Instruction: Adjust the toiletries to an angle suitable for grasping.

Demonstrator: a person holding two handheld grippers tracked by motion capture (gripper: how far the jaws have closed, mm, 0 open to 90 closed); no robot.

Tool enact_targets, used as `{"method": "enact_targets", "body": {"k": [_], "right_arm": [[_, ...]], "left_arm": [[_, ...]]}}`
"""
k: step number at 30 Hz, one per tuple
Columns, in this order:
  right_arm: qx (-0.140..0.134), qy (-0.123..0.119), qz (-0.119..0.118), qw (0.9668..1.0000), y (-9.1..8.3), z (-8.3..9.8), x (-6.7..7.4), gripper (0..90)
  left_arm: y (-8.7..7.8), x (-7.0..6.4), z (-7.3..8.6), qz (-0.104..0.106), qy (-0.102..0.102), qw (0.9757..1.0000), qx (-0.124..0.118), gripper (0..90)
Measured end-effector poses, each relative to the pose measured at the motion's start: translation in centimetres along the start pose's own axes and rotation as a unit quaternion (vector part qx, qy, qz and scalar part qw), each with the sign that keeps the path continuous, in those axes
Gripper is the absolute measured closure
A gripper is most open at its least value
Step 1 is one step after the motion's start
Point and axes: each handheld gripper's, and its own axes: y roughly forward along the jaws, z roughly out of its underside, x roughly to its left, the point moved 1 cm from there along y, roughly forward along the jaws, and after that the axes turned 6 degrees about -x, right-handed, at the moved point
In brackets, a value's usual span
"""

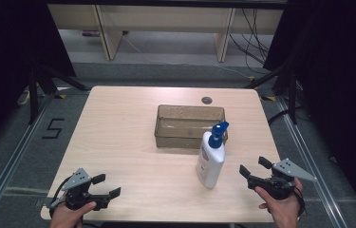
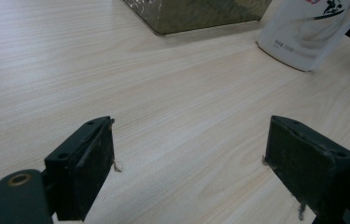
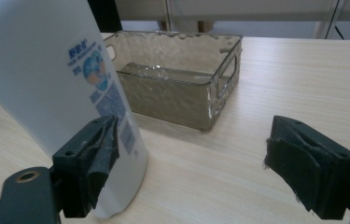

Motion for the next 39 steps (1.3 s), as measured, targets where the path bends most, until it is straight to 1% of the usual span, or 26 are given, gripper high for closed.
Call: {"method": "enact_targets", "body": {"k": [1, 2, 3, 7, 9, 10, 11, 14, 15, 16, 17, 18, 19, 20, 21, 24, 26, 28, 29, 30, 33, 34, 35, 36, 38, 39], "right_arm": [[-0.004, -0.007, -0.001, 1.0000, 0.0, -0.1, 0.0, 17.6], [0.002, 0.006, 0.007, 1.0000, -0.1, -0.2, 0.3, 17.7], [0.002, 0.006, 0.007, 1.0000, -0.1, -0.2, 0.3, 17.7], [-0.005, -0.017, -0.006, 0.9998, -0.2, -0.5, 0.4, 18.2], [0.002, -0.015, 0.000, 0.9999, -0.4, -0.6, 0.5, 18.2], [-0.001, -0.002, -0.005, 1.0000, -0.5, -0.7, 0.8, 18.4], [-0.007, -0.012, -0.006, 0.9999, -0.5, -0.8, 0.7, 18.4], [-0.008, -0.009, -0.008, 0.9999, -0.6, -1.0, 0.9, 18.7], [-0.004, -0.016, -0.008, 0.9998, -0.8, -1.1, 0.9, 19.1], [-0.004, -0.003, -0.006, 1.0000, -0.9, -1.1, 1.2, 19.6], [-0.007, -0.017, -0.007, 0.9998, -0.9, -1.2, 1.1, 20.2], [-0.001, -0.015, -0.008, 0.9999, -1.0, -1.3, 1.3, 20.4], [-0.005, -0.024, -0.009, 0.9997, -1.0, -1.4, 1.3, 20.4], [-0.002, -0.017, -0.008, 0.9998, -1.1, -1.5, 1.6, 20.4], [-0.011, -0.027, -0.011, 0.9995, -1.0, -1.5, 1.6, 20.5], [-0.001, -0.011, -0.019, 0.9998, -1.2, -1.8, 2.4, 20.8], [-0.010, -0.034, -0.024, 0.9991, -1.2, -2.0, 2.4, 20.9], [-0.008, -0.027, -0.029, 0.9992, -1.3, -2.2, 2.7, 21.0], [-0.013, -0.034, -0.027, 0.9990, -1.3, -2.2, 2.7, 21.0], [-0.004, -0.029, -0.025, 0.9993, -1.4, -2.2, 2.8, 21.0], [-0.005, -0.023, -0.029, 0.9993, -1.5, -2.3, 3.1, 21.2], [-0.004, -0.030, -0.027, 0.9992, -1.6, -2.4, 3.1, 21.2], [-0.009, -0.027, -0.030, 0.9992, -1.6, -2.4, 3.2, 21.2], [-0.008, -0.029, -0.029, 0.9991, -1.7, -2.5, 3.3, 21.2], [-0.015, -0.043, -0.031, 0.9985, -1.8, -2.6, 3.3, 21.2], [-0.007, -0.040, -0.030, 0.9987, -2.0, -2.8, 3.4, 21.2]], "left_arm": [[0.0, 0.0, 0.0, 0.001, 0.000, 1.0000, -0.001, 15.2], [0.1, 0.0, 0.0, 0.003, -0.003, 1.0000, -0.005, 15.2], [0.1, 0.0, 0.0, 0.003, -0.003, 1.0000, -0.005, 15.1], [0.0, 0.0, 0.0, 0.002, 0.000, 1.0000, -0.002, 15.1], [0.0, 0.0, 0.0, 0.002, 0.001, 1.0000, -0.001, 15.2], [0.0, 0.0, 0.0, 0.002, 0.001, 1.0000, 0.000, 15.2], [0.0, 0.0, 0.0, 0.002, 0.001, 1.0000, 0.000, 15.1], [0.1, 0.0, 0.0, 0.002, -0.004, 1.0000, -0.004, 15.1], [0.0, 0.0, 0.0, 0.001, -0.003, 1.0000, -0.004, 15.1], [0.0, 0.0, 0.0, 0.001, -0.003, 1.0000, -0.003, 15.2], [0.0, 0.0, 0.0, 0.001, -0.002, 1.0000, -0.001, 15.1], [0.0, 0.1, 0.0, 0.001, 0.000, 1.0000, 0.001, 15.1], [0.1, 0.0, 0.0, 0.002, -0.001, 1.0000, 0.000, 15.2], [0.0, 0.0, 0.1, 0.003, 0.000, 1.0000, 0.002, 15.1], [0.0, 0.0, 0.1, 0.000, 0.002, 1.0000, 0.004, 15.1], [0.0, 0.0, 0.1, 0.000, 0.002, 1.0000, 0.004, 15.2], [0.0, 0.0, 0.1, -0.001, 0.001, 1.0000, 0.003, 15.2], [0.0, 0.0, 0.1, -0.001, 0.001, 1.0000, 0.003, 15.2], [0.1, 0.0, 0.1, -0.001, 0.001, 1.0000, 0.003, 15.2], [0.1, 0.0, 0.1, 0.001, 0.000, 1.0000, 0.002, 15.2], [0.2, 0.0, 0.1, 0.002, -0.001, 1.0000, 0.001, 15.3], [0.1, 0.1, 0.1, -0.001, 0.004, 1.0000, 0.006, 15.3], [0.2, 0.1, 0.1, 0.001, 0.001, 1.0000, -0.002, 15.3], [0.1, 0.0, 0.1, -0.002, 0.002, 1.0000, 0.006, 15.3], [0.1, 0.1, 0.1, 0.001, 0.002, 1.0000, 0.004, 15.3], [0.0, 0.1, 0.1, -0.001, 0.004, 1.0000, 0.006, 15.3]]}}
